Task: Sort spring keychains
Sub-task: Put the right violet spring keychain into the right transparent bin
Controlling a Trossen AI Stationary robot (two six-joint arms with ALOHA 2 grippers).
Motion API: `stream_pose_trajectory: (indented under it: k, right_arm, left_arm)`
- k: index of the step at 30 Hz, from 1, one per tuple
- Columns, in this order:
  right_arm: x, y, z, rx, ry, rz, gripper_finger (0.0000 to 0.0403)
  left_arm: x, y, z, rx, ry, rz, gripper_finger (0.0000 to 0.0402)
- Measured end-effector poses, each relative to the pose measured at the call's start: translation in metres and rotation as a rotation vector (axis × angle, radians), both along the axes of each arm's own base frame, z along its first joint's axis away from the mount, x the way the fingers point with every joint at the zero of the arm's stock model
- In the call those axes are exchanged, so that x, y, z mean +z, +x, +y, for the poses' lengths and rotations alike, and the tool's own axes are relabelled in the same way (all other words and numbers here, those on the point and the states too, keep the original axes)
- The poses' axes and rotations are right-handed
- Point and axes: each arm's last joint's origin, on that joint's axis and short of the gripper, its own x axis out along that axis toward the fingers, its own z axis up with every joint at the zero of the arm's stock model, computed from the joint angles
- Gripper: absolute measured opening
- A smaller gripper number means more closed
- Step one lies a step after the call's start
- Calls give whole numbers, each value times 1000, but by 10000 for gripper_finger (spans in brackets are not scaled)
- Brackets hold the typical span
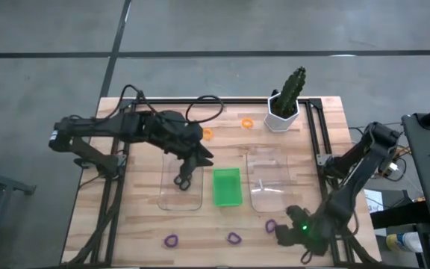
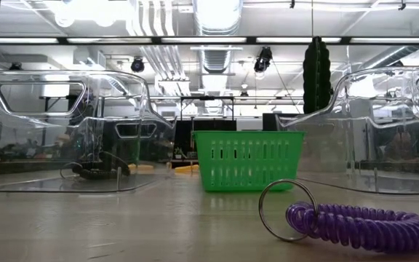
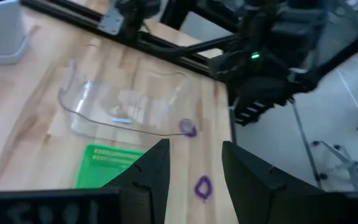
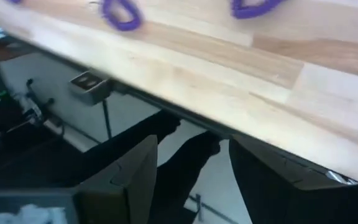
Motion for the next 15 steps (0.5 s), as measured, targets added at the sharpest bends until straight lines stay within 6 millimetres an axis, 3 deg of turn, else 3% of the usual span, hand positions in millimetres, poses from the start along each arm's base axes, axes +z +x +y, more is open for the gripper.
stream_pose_trajectory:
  k: [9,15]
  right_arm:
    - [-49,26,21,-65,-135,166,162]
    - [-60,42,21,-58,-218,194,138]
  left_arm:
    - [2,-5,-2,-28,-6,3,138]
    - [0,-6,-3,-37,-4,21,138]
